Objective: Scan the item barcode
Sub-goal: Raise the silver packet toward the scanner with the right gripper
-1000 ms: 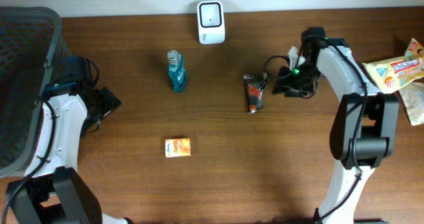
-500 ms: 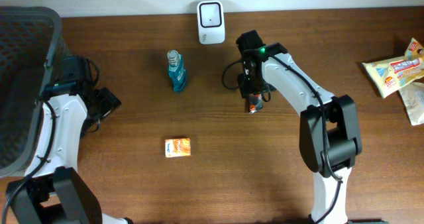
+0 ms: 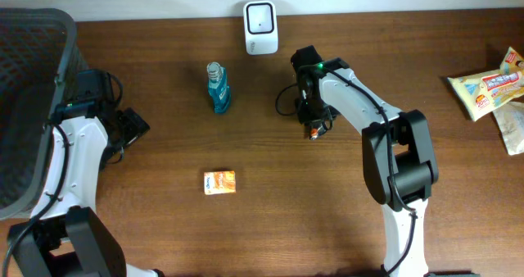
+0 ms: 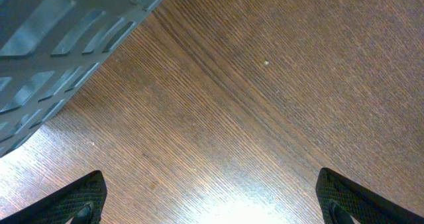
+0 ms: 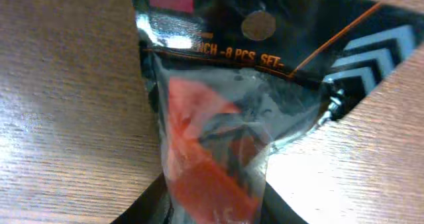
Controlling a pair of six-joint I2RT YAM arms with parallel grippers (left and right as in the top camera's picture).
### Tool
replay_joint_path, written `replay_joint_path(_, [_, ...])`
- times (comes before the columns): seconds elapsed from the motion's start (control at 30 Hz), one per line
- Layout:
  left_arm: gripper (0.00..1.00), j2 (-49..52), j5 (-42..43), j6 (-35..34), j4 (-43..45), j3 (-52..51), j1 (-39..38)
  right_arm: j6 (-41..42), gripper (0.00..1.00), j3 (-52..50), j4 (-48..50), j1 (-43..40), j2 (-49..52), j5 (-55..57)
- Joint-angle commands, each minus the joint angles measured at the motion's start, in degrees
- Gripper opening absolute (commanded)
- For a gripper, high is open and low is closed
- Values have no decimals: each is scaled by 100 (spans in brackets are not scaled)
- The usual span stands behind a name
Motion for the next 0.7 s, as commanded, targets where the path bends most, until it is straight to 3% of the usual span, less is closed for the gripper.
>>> replay_joint_path(0.0, [99,52,-4,-31,-11,-39,50,50,30,-52,42,-9,61,-22])
replay_joint_path(0.33, [99,52,-4,-31,-11,-39,50,111,28,525,-118,-9,50,-234])
replay_joint_path(0.57, [99,52,-4,-31,-11,-39,50,81,23,1672,-542,-11,50,-553])
replay_joint_path(0.6, [99,52,-4,-33,-11,-39,50,81,26,1685,-560,-11,50,-474])
replay_joint_path(0.67, [99,52,-4,-31,-9,-39,50,94,49,1628,-691,-9,83,-428])
